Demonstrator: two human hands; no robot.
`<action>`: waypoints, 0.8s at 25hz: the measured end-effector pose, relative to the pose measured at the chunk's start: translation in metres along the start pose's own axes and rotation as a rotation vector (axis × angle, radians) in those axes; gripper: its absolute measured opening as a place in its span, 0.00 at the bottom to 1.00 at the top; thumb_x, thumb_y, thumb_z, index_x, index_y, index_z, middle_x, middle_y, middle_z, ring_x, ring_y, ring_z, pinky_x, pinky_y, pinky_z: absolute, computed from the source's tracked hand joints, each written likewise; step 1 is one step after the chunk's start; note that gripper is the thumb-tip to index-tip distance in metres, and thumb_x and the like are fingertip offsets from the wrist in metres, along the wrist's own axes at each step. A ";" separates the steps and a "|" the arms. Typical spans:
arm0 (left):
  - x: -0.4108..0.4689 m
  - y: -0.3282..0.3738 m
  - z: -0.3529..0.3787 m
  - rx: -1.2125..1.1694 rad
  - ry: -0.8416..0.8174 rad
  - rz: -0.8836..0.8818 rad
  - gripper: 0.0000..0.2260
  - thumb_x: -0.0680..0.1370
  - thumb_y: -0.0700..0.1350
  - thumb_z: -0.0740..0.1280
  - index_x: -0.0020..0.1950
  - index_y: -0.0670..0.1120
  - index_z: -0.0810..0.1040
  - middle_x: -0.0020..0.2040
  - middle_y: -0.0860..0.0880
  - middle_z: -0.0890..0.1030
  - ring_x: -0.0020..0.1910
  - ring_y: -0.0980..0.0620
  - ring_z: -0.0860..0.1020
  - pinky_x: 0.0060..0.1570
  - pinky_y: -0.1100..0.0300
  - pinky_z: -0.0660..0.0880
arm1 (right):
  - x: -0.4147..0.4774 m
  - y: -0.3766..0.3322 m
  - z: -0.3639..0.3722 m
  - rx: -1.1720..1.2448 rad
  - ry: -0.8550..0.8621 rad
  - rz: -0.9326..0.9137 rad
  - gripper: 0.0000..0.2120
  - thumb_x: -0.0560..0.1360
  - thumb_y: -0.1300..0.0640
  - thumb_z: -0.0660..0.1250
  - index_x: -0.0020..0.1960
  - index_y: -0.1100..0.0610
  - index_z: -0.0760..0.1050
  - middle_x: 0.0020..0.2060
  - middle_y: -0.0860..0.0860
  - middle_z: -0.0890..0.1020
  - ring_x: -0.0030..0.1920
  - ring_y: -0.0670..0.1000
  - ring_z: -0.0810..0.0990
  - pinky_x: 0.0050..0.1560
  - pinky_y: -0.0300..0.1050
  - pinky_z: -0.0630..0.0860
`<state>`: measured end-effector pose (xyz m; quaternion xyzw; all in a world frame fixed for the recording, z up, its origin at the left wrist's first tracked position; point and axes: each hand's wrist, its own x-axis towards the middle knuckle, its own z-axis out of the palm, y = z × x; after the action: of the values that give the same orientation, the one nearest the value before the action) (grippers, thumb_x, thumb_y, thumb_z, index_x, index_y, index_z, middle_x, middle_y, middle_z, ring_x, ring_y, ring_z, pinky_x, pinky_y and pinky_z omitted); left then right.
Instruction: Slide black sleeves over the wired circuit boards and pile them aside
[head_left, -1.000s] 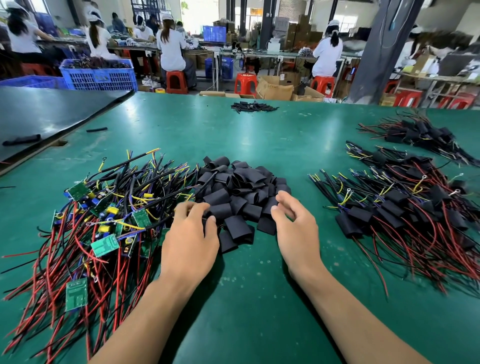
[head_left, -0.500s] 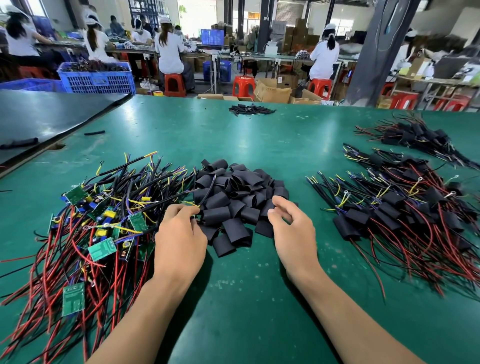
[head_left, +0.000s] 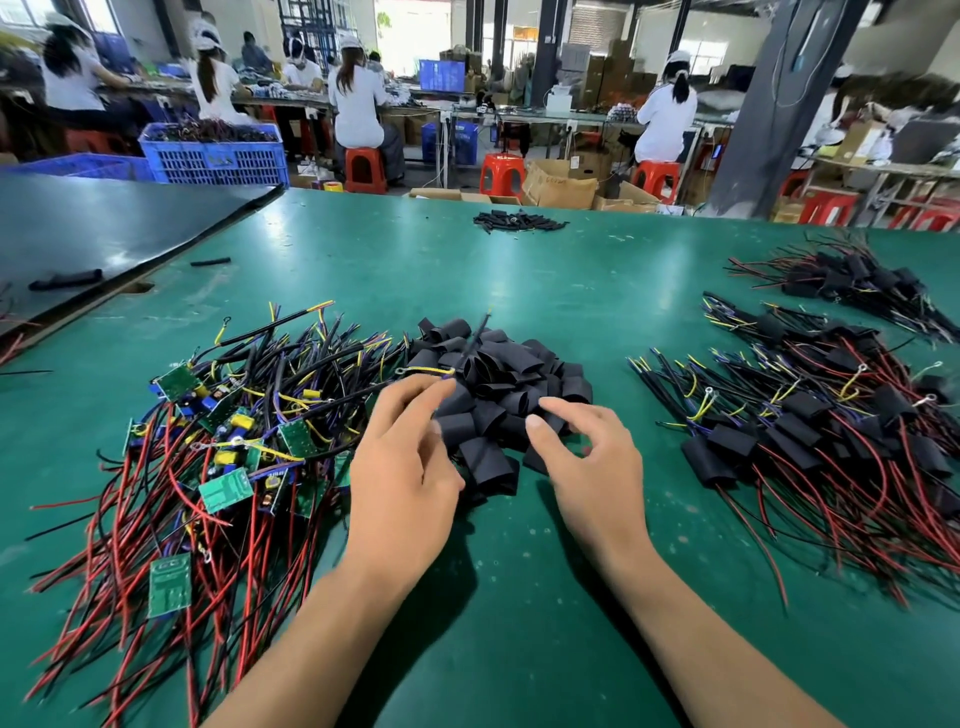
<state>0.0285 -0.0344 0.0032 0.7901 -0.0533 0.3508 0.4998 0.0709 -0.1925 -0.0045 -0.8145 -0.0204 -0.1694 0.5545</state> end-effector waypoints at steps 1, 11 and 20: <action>-0.002 0.003 0.002 -0.035 -0.023 0.026 0.19 0.77 0.32 0.57 0.62 0.44 0.79 0.59 0.60 0.73 0.33 0.50 0.79 0.40 0.62 0.76 | -0.002 -0.004 0.000 -0.002 -0.013 -0.064 0.10 0.75 0.51 0.73 0.56 0.47 0.84 0.51 0.43 0.81 0.54 0.41 0.77 0.57 0.32 0.70; -0.010 0.006 0.008 -0.033 -0.077 0.054 0.18 0.76 0.32 0.62 0.56 0.51 0.81 0.55 0.59 0.80 0.37 0.59 0.77 0.43 0.64 0.75 | 0.002 -0.022 0.000 0.649 -0.245 0.133 0.07 0.81 0.58 0.65 0.50 0.55 0.82 0.44 0.51 0.86 0.41 0.49 0.83 0.43 0.42 0.81; -0.001 0.007 0.001 -0.298 -0.204 -0.380 0.07 0.79 0.40 0.68 0.45 0.49 0.83 0.31 0.50 0.81 0.28 0.57 0.74 0.30 0.69 0.69 | 0.021 -0.024 -0.026 1.041 -0.316 0.383 0.10 0.81 0.54 0.58 0.54 0.56 0.77 0.34 0.48 0.76 0.31 0.46 0.72 0.37 0.40 0.72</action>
<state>0.0250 -0.0393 0.0076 0.7349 -0.0052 0.1577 0.6595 0.0789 -0.2104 0.0321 -0.4387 -0.0358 0.0905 0.8934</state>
